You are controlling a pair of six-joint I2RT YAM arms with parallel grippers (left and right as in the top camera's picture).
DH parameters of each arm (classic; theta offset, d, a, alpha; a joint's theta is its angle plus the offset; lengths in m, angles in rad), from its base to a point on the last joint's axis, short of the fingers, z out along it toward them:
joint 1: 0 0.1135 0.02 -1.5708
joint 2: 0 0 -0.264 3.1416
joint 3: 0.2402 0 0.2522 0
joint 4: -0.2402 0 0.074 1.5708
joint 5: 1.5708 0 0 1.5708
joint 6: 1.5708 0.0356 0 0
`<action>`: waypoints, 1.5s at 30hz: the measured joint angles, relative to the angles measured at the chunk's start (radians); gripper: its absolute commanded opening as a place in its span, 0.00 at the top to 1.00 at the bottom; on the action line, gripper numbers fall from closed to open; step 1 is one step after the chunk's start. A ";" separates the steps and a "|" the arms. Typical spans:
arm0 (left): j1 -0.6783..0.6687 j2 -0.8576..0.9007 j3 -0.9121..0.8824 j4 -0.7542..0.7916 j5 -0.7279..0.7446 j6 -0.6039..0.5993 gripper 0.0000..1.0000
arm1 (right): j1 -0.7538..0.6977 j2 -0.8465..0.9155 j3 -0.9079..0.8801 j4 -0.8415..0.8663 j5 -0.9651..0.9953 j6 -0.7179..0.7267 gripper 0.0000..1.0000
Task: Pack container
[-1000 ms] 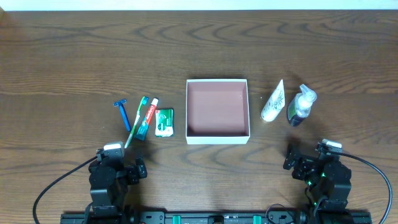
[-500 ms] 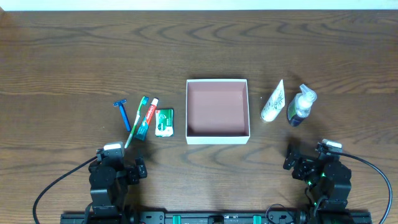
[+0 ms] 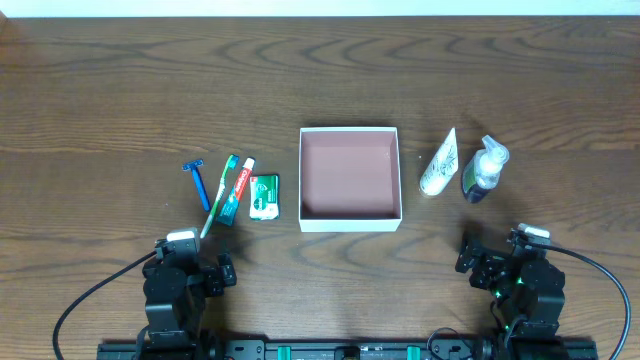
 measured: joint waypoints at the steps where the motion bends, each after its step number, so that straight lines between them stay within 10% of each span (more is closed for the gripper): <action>1: 0.000 0.000 0.000 0.000 0.000 0.000 0.02 | 0.000 0.000 0.000 0.000 0.000 0.000 0.01; 16: 0.000 0.000 0.000 0.000 0.000 0.000 0.02 | 0.000 0.000 -0.003 0.076 -0.072 0.213 0.01; 25: 0.000 0.000 0.000 0.000 0.000 0.000 0.02 | 0.000 0.046 0.077 0.456 -0.240 0.267 0.01; 45: 0.000 0.000 0.000 0.000 0.000 0.000 0.02 | -0.049 1.084 1.240 -0.397 -0.163 -0.121 0.01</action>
